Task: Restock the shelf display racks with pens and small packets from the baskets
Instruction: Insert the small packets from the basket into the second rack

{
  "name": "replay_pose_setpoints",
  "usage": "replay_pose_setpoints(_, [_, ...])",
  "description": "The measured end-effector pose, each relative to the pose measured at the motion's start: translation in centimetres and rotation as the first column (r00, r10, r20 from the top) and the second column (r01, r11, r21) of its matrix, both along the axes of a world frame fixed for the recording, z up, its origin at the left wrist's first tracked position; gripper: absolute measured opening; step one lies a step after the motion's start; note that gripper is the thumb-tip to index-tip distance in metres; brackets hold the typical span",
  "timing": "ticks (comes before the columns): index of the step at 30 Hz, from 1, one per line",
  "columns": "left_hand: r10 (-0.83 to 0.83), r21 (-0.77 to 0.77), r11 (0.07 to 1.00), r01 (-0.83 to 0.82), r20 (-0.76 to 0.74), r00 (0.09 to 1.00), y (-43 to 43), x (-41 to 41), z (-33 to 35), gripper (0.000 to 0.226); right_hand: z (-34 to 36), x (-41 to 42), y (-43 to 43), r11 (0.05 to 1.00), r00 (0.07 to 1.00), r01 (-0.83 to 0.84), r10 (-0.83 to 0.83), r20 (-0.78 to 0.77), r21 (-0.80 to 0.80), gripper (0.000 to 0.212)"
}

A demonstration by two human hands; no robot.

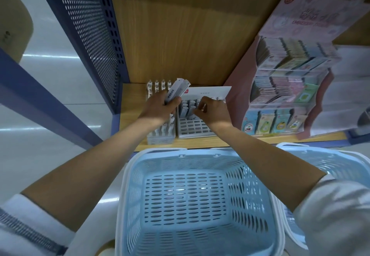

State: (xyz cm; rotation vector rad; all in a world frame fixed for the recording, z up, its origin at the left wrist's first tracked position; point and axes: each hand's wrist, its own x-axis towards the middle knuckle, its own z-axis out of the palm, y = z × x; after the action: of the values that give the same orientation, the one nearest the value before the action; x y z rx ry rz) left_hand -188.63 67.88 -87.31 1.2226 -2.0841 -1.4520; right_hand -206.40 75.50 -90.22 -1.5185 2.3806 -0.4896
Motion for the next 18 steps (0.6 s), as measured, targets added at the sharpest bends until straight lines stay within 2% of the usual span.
replay_pose_setpoints(8, [0.000, 0.015, 1.000, 0.000, -0.024, 1.000, -0.1, 0.0, 0.0, 0.021, -0.7, -0.2, 0.0, 0.994, 0.969, 0.089, -0.071, 0.236, -0.068, 0.025])
replay_pose_setpoints(12, [0.005, 0.028, 1.000, -0.004, -0.041, 0.999, -0.1, -0.1, -0.1, 0.020, -0.7, -0.5, 0.1, 0.997, 0.939, 0.049, -0.023, 0.344, -0.067, 0.016])
replay_pose_setpoints(15, [0.002, 0.029, 1.000, -0.001, -0.039, 0.999, -0.1, -0.1, -0.1, 0.020, -0.5, -1.0, 0.2, 0.996, 0.945, -0.009, 0.037, 0.325, -0.086, 0.011])
replay_pose_setpoints(18, [-0.002, 0.018, 1.000, 0.003, -0.038, 0.999, -0.1, -0.2, -0.2, 0.020, -0.1, -1.5, 0.0, 0.986, 0.980, -0.118, 0.135, 0.147, -0.118, 0.008])
